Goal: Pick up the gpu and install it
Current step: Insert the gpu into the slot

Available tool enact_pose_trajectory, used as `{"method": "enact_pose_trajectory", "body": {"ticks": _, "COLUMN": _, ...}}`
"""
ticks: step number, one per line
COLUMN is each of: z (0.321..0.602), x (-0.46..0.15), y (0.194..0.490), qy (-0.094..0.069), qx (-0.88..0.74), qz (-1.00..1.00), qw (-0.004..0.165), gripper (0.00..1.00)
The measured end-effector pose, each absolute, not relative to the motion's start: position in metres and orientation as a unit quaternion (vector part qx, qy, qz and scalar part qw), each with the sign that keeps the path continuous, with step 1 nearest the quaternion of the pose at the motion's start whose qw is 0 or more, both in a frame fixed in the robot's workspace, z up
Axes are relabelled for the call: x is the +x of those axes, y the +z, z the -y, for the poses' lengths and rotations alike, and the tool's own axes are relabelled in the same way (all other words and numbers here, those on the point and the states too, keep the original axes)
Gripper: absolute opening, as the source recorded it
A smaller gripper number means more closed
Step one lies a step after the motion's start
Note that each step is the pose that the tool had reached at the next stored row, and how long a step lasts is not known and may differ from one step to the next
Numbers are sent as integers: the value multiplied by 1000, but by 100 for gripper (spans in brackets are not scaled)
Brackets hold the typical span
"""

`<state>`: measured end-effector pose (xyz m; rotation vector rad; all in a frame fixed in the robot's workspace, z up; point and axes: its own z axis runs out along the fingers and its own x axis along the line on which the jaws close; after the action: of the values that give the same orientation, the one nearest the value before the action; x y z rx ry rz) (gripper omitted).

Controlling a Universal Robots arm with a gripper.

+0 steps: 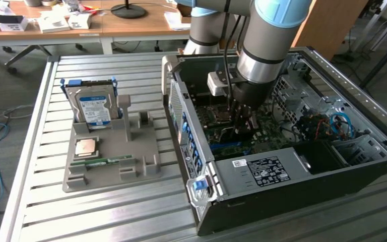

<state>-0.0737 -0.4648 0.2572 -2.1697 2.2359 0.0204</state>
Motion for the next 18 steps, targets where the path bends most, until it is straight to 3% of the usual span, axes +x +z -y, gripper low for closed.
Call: {"method": "enact_pose_trajectory", "body": {"ticks": 18, "z": 465, "x": -74, "y": 255, "qy": 8, "qx": -696, "qz": -718, "qw": 14, "gripper": 26}}
